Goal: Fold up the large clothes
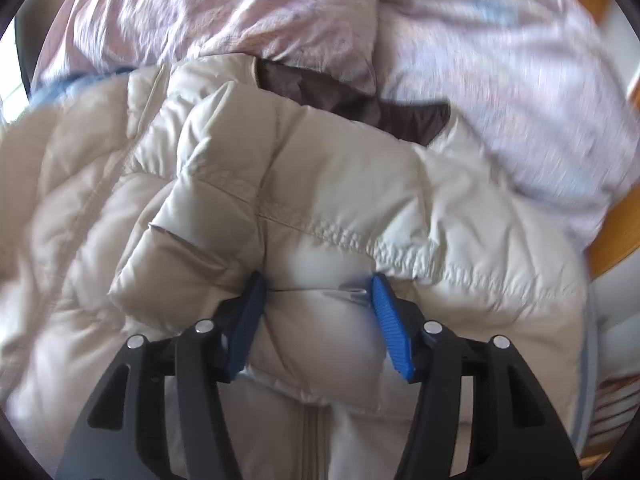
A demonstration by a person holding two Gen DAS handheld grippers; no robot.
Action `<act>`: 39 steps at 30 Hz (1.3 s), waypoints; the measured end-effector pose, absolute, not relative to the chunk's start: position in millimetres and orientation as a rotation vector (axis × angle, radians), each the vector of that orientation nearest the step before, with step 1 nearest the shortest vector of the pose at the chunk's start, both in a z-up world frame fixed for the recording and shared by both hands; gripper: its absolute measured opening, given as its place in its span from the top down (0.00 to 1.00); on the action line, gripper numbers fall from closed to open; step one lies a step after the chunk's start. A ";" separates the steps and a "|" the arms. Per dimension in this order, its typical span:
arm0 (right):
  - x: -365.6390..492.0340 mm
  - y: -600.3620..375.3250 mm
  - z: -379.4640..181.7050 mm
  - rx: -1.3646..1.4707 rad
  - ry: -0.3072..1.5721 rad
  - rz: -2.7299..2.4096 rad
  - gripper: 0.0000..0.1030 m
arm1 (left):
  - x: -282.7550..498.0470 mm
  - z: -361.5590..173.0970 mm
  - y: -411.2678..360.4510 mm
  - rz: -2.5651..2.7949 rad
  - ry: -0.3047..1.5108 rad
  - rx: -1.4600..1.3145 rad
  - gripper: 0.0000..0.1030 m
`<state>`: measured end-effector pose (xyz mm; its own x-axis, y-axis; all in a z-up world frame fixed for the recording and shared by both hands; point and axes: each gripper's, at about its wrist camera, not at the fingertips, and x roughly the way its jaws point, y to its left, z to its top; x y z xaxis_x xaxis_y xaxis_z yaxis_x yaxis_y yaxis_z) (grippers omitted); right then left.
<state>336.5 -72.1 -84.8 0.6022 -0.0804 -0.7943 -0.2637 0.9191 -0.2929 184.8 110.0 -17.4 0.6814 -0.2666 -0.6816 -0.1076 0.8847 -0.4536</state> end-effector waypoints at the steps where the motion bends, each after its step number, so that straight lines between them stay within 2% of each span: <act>1: 333.7 -74.7 -78.9 -0.371 0.930 0.122 0.44 | 171.0 -21.5 120.3 -0.072 0.823 -0.502 0.39; 6: 307.1 -94.1 -49.4 -0.200 0.872 0.190 0.30 | 107.3 -47.1 176.4 0.049 0.828 -0.627 0.38; 16: 273.3 -100.0 -21.2 -0.126 0.820 0.278 0.29 | 35.5 -83.4 279.6 0.397 0.697 -0.995 0.38; 25: 258.0 -100.6 -7.0 -0.105 0.791 0.314 0.29 | 14.7 -101.3 319.9 0.558 0.575 -1.195 0.42; 31: 250.4 -99.0 -5.3 -0.121 0.778 0.330 0.29 | 7.4 -107.5 338.7 0.630 0.509 -1.272 0.55; 36: 250.9 -106.7 -7.3 -0.113 0.781 0.325 0.29 | 1.7 -113.5 348.7 0.669 0.481 -1.305 0.88; 39: 250.4 -114.1 -5.3 -0.110 0.770 0.320 0.29 | 6.1 -99.9 354.4 0.664 0.453 -1.265 0.94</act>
